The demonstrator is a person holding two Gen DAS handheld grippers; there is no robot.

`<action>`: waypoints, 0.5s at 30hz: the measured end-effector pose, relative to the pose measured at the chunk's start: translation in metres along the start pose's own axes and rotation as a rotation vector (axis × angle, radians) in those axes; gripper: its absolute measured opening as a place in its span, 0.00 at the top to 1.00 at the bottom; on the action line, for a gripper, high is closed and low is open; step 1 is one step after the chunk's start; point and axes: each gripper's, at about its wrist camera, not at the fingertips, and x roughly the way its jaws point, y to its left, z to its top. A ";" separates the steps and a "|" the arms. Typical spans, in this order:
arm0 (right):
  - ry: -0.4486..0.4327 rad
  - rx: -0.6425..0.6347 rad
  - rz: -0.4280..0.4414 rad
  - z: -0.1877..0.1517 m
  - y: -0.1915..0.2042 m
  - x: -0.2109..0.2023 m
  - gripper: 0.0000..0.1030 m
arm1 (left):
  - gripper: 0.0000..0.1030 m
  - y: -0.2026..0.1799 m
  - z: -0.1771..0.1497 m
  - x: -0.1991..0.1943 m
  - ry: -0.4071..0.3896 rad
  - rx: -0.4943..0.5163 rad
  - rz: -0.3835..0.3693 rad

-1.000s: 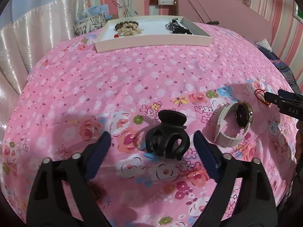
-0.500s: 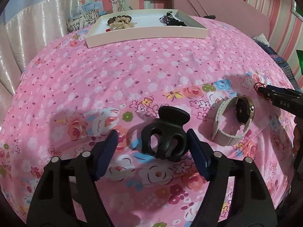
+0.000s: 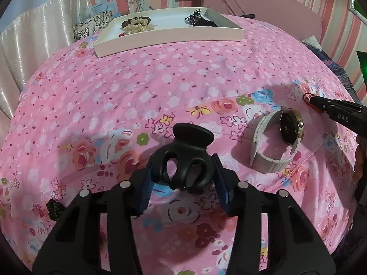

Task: Organize jewelry
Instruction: 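Carry the claw clip and red string bracelet into the tray with both tools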

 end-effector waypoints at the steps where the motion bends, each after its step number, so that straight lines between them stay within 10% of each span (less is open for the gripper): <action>1: 0.000 0.000 -0.001 0.000 0.000 0.000 0.92 | 0.55 0.000 0.000 0.000 0.001 -0.003 -0.003; 15: -0.007 0.023 0.014 0.004 -0.004 -0.004 0.93 | 0.55 0.009 0.000 -0.007 -0.010 -0.024 0.022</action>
